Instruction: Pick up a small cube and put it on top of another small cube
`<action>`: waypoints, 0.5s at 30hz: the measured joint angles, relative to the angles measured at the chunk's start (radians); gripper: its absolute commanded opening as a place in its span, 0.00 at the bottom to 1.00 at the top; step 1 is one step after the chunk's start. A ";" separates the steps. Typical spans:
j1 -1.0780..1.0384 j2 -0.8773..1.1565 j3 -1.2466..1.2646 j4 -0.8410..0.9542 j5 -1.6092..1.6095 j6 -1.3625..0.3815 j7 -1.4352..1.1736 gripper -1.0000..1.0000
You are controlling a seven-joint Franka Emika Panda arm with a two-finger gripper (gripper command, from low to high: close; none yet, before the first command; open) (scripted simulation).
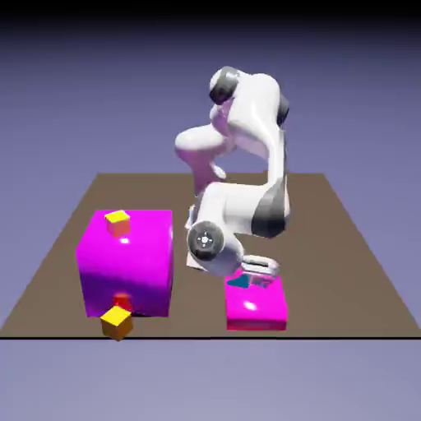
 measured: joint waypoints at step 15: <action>-0.478 -0.314 0.179 -0.006 -0.604 -0.087 -0.333 0.00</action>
